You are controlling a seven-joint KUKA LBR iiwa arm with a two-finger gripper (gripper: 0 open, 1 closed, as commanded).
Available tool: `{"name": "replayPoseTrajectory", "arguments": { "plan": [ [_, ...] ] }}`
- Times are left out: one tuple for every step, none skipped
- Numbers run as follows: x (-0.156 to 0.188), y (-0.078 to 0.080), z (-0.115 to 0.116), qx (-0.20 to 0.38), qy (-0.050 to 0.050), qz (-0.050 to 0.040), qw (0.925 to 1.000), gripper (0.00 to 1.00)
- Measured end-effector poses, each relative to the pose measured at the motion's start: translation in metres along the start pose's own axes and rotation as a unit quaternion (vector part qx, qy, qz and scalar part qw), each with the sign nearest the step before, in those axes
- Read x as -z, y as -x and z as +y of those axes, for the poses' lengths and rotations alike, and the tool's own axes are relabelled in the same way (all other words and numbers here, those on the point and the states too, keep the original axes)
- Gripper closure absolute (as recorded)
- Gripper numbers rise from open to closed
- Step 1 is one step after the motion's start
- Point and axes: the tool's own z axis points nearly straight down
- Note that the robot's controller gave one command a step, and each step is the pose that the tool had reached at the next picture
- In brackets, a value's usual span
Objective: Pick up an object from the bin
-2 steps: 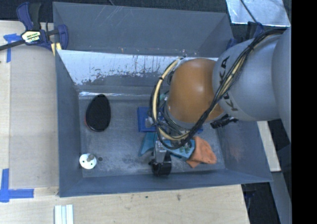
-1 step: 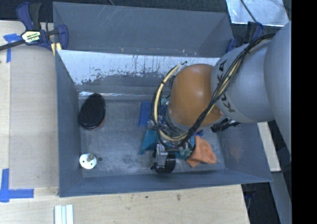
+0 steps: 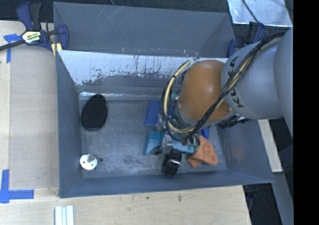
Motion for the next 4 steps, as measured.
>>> {"name": "replayPoseTrajectory", "arguments": {
  "plan": [
    [0.0, 0.0, 0.0, 0.0, 0.0, 0.0, 1.0, 1.0],
    [0.034, 0.008, 0.004, 0.001, -0.003, 0.0087, 1.0, 1.0],
    [0.064, 0.01, 0.005, 0.0, -0.003, 0.0052, 1.0, 1.0],
    [0.07, 0.002, 0.008, 0.021, -0.003, 0.0082, 0.9997, 1.0]
  ]
}}
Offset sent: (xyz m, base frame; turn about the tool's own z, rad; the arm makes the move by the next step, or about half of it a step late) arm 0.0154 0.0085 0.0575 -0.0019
